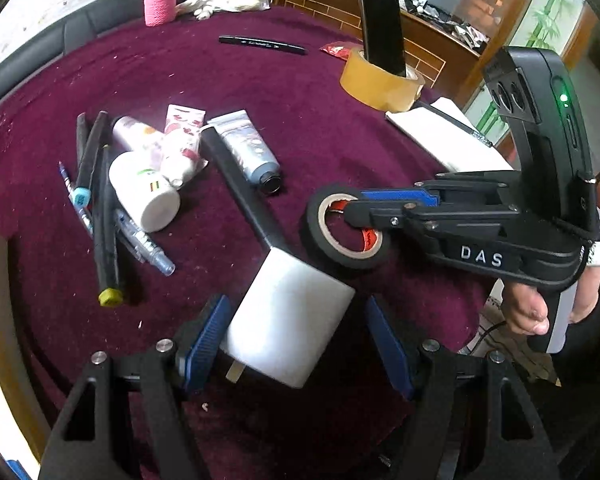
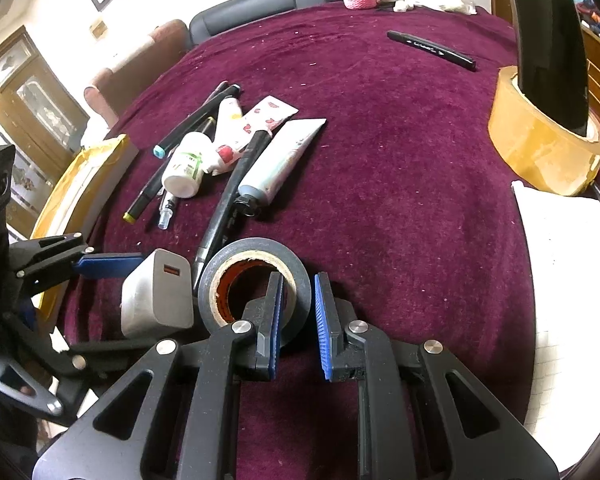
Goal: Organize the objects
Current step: 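Lift the charger with the left tool while the right tool lifts the tape roll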
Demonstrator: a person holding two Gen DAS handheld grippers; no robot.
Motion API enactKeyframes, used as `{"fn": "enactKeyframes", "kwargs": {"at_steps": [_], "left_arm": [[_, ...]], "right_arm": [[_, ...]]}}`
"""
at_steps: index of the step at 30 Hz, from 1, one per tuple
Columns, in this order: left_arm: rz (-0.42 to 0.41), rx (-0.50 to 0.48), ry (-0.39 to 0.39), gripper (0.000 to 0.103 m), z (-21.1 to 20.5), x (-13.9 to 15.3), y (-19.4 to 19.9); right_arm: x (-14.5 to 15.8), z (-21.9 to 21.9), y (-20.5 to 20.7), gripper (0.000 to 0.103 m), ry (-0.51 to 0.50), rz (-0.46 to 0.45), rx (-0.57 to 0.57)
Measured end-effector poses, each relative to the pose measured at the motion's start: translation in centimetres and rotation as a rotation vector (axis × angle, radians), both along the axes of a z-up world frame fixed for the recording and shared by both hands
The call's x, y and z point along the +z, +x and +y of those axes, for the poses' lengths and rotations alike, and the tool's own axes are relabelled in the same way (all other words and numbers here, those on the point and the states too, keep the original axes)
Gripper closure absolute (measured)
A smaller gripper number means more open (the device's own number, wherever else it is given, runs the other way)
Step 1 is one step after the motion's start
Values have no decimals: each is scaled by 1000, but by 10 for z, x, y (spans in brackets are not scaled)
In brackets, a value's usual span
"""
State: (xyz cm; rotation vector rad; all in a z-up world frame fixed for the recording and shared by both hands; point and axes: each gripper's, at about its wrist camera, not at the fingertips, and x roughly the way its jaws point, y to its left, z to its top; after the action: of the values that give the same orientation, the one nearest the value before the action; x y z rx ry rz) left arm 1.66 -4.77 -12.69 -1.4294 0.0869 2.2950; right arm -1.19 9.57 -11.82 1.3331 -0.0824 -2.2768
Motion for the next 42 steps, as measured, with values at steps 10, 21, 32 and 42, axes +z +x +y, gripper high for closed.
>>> {"fn": "enactKeyframes", "kwargs": {"at_steps": [10, 21, 32, 42], "left_arm": [[-4, 110, 36, 43, -14, 3, 3], [-10, 124, 26, 48, -10, -8, -5], [-86, 410, 88, 50, -53, -8, -3], [-46, 412, -42, 52, -34, -12, 2]], "right_arm": [[-1, 0, 3, 88, 1, 1, -2], [0, -3, 6, 88, 13, -6, 3], [1, -9, 10, 88, 31, 2, 4], [1, -9, 6, 88, 24, 3, -16]]}}
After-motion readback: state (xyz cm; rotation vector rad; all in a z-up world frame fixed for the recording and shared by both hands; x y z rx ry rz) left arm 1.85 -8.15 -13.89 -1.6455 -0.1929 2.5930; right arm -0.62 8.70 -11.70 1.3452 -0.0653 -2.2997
